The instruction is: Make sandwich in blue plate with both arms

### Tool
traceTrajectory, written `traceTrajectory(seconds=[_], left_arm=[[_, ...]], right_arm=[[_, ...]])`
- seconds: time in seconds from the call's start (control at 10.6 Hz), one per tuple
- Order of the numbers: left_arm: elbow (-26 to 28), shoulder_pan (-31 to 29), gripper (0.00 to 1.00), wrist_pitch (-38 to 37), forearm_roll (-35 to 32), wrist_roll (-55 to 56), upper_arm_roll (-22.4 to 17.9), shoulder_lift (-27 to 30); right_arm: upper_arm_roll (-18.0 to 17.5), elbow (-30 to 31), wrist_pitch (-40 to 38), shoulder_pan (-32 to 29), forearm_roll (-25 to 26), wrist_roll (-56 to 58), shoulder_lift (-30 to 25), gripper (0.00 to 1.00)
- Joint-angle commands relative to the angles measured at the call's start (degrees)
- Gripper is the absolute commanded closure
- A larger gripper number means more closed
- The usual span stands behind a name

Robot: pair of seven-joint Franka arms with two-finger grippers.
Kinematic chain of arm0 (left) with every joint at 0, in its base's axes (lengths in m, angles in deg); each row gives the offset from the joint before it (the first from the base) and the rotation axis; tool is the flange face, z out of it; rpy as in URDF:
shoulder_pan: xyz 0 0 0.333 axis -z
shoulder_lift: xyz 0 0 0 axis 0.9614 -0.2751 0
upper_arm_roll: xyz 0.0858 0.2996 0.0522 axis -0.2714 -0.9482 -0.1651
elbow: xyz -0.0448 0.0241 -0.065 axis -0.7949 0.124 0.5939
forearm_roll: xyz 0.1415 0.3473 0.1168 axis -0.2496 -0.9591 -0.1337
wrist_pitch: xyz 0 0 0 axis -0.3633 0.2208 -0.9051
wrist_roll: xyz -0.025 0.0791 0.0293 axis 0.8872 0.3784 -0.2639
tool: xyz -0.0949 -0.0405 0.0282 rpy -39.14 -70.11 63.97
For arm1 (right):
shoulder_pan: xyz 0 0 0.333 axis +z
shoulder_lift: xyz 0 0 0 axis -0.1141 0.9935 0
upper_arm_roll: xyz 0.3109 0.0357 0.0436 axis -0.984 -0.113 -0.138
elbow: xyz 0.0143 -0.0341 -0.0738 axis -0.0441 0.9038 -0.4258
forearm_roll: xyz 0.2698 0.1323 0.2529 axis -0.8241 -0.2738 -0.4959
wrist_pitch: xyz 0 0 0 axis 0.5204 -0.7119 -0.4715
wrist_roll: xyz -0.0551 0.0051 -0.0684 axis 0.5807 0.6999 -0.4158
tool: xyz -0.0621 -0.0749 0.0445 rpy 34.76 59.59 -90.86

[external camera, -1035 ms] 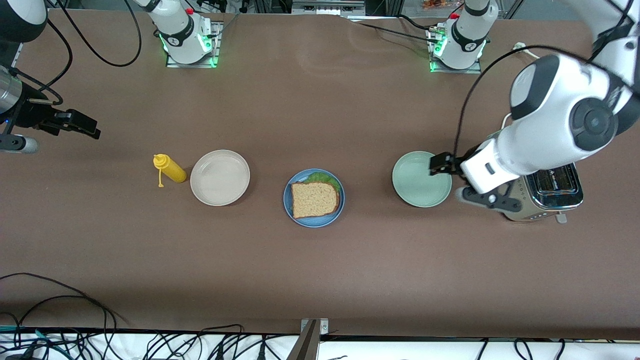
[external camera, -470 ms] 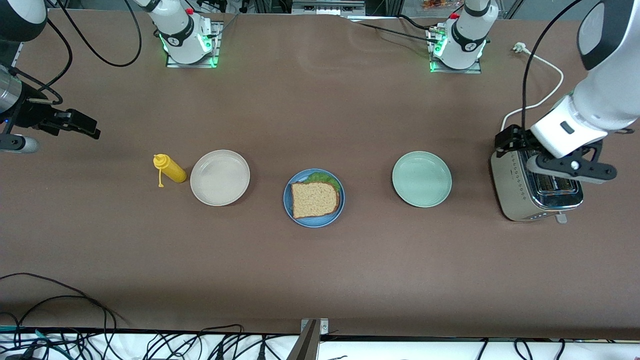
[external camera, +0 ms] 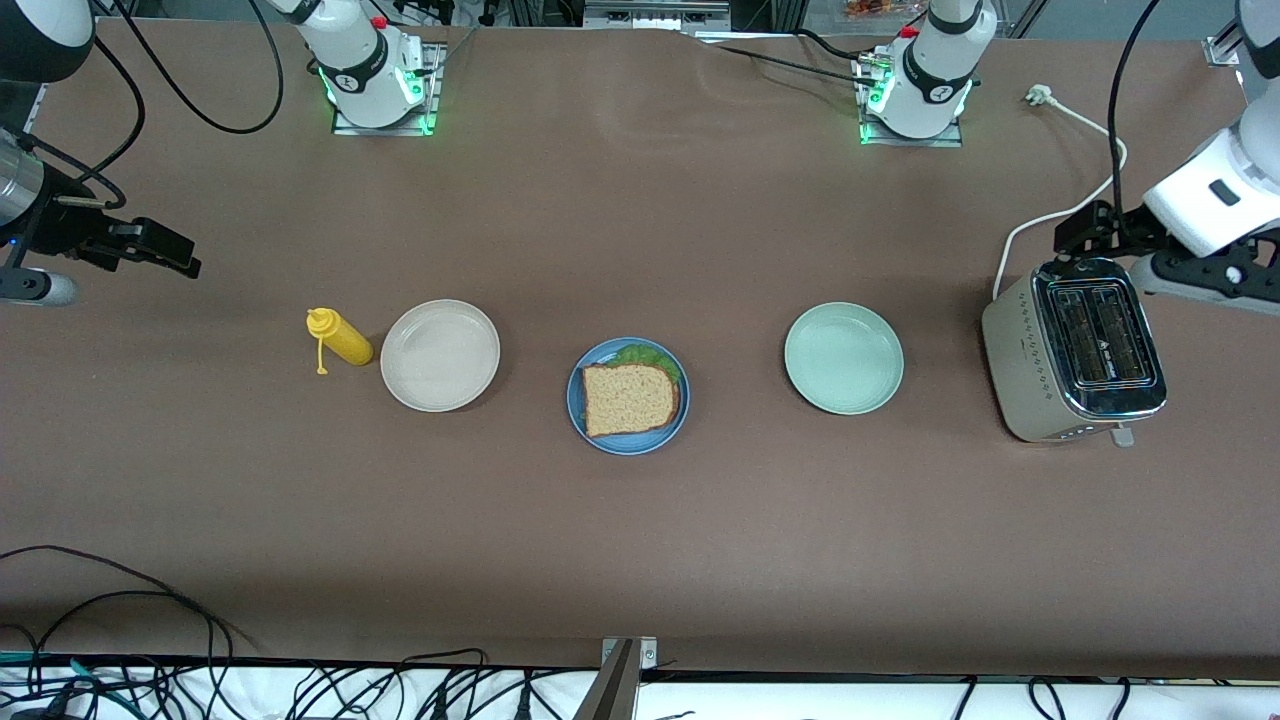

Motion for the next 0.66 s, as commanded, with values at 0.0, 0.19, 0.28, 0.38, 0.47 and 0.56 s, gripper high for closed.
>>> traceTrajectory(seconds=[0.0,0.19,0.28,0.38,0.47,0.56], left_arm=[[6.1,0.7,0.00,2.3,1.3,-2.0,-1.3,5.0],[4.9,0.7,0.00,2.3,1.7,-2.0,-2.0,4.3],[4.6,0.6,0.00,2.2,1.7,-2.2,-2.1,4.3],[4.5,0.6,0.00,2.2,1.7,-2.1,-2.1,4.3],[3.9,0.5,0.00,2.2,1.7,-2.1,-2.2,4.2],[3.2,0.5,0.00,2.2,1.7,-2.0,-2.5,4.2]], right_arm=[[-0.3,-1.3,-0.9,0.1,0.6,-0.4,0.4,0.00],[-0.3,-1.3,-0.9,0.0,0.6,-0.4,0.4,0.00],[-0.3,-1.3,-0.9,0.0,0.6,-0.4,0.3,0.00],[-0.3,-1.3,-0.9,0.0,0.6,-0.4,0.4,0.00],[-0.3,-1.3,-0.9,0.0,0.6,-0.4,0.3,0.00],[-0.3,-1.3,-0.9,0.1,0.6,-0.4,0.4,0.00]])
